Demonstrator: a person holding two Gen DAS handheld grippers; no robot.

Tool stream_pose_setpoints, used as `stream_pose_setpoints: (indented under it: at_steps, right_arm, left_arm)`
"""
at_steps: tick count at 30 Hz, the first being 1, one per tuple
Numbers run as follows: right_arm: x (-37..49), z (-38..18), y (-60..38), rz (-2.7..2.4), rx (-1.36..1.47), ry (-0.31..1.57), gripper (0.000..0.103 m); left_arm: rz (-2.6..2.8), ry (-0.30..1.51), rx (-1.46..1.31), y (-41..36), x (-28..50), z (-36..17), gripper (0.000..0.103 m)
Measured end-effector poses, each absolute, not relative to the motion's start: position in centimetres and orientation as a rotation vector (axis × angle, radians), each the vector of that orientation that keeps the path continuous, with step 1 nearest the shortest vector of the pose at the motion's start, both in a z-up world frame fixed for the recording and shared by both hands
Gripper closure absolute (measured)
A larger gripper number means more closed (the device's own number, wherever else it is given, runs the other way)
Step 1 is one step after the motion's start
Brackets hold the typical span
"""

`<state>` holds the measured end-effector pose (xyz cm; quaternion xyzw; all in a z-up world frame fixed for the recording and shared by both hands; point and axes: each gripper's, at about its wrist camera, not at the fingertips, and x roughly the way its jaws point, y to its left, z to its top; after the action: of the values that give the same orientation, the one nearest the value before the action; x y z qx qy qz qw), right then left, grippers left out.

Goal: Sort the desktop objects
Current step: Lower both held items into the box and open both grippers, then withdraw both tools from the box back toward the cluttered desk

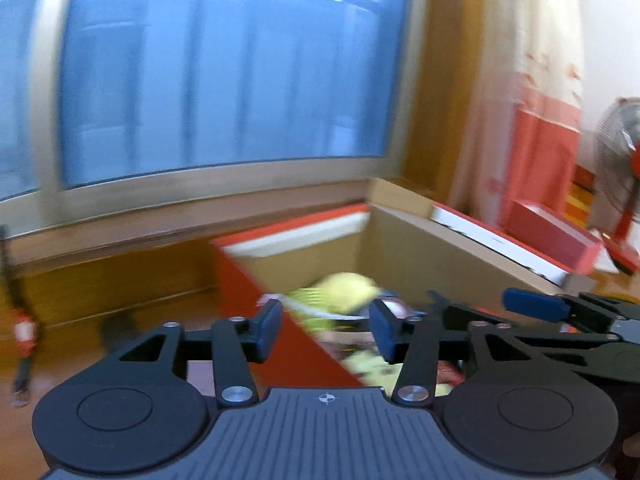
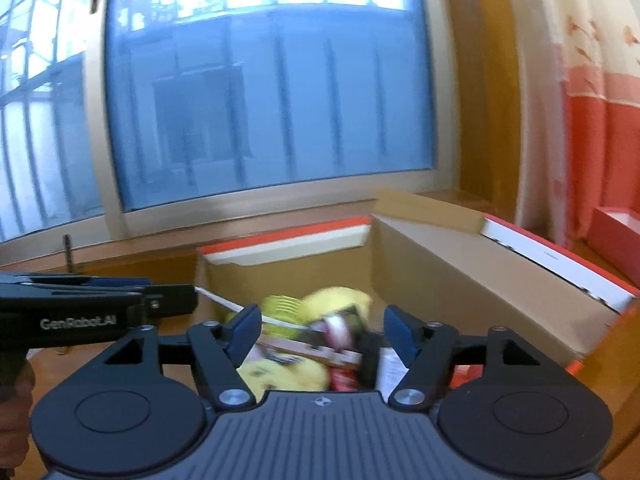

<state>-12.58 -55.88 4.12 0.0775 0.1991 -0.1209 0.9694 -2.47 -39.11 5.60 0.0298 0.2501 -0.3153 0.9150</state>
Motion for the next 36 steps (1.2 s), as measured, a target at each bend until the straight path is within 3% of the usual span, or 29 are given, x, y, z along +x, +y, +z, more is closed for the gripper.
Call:
stream_pose_setpoints:
  at_steps: [11,19,36]
  right_arm:
    - [-8.4,5.8,-45.7,-0.04,0.048,0.398,0.015]
    - [-5.8,5.7,-37.6,0.087,0.003,0.457,0.009]
    - [1.7,2.4,-18.1,0.483,-0.083,0.653,0.012]
  left_arm:
    - [-0.348,0.54,-0.009,-25.7,-1.2,5.4,0.027]
    - [-0.151,0.573,-0.019,-16.3,-0.9,4.4,0.006]
    - [0.217,0.689,-0.089,2.0,-1.2,-0.4,0.003]
